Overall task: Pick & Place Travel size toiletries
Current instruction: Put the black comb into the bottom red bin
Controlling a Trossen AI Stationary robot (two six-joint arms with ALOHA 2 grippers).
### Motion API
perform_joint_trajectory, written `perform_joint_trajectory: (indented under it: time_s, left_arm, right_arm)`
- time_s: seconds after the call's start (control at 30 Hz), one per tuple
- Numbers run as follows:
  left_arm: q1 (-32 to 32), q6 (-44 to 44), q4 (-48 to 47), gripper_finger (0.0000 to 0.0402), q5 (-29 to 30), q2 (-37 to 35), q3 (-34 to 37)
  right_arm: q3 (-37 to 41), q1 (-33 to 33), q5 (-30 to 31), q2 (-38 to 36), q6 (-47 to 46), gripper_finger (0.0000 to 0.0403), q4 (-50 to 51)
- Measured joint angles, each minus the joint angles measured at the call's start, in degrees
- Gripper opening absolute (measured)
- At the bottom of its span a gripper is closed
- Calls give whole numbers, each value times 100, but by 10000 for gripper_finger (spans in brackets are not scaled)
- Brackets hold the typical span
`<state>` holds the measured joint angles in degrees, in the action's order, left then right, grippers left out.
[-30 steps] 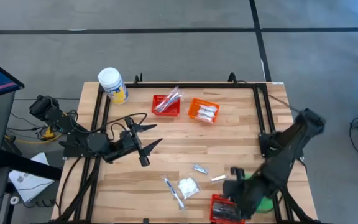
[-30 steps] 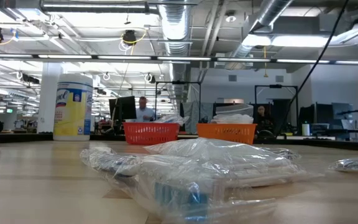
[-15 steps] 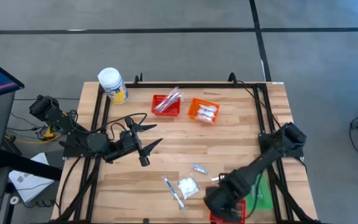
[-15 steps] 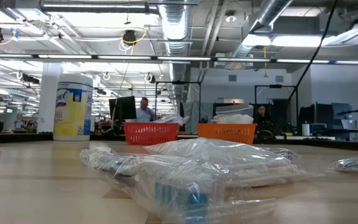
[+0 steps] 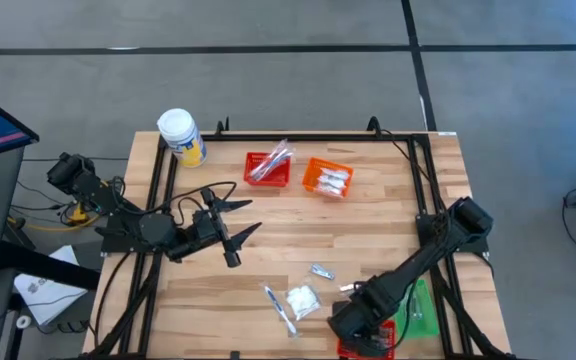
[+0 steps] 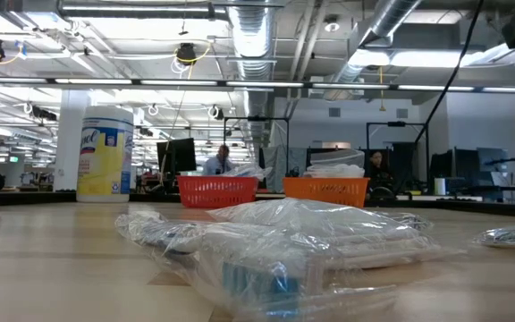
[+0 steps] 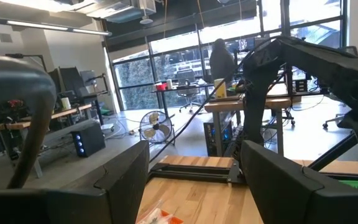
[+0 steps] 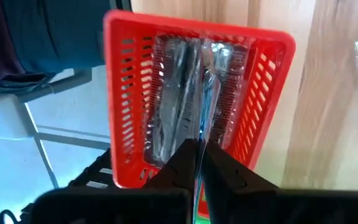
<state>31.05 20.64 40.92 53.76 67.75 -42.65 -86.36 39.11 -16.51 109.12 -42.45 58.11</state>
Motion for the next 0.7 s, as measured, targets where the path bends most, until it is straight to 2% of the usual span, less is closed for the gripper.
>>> perform_joint_trajectory:
  time_s: [0.3, 0.7]
  left_arm:
    - [0, -2, 7, 246, 0, 0, 0]
    - [0, 6, 7, 246, 0, 0, 0]
  right_arm:
    - [465, -37, -185, 0, 98, 7, -194]
    - [478, -90, -119, 0, 196, 12, -251]
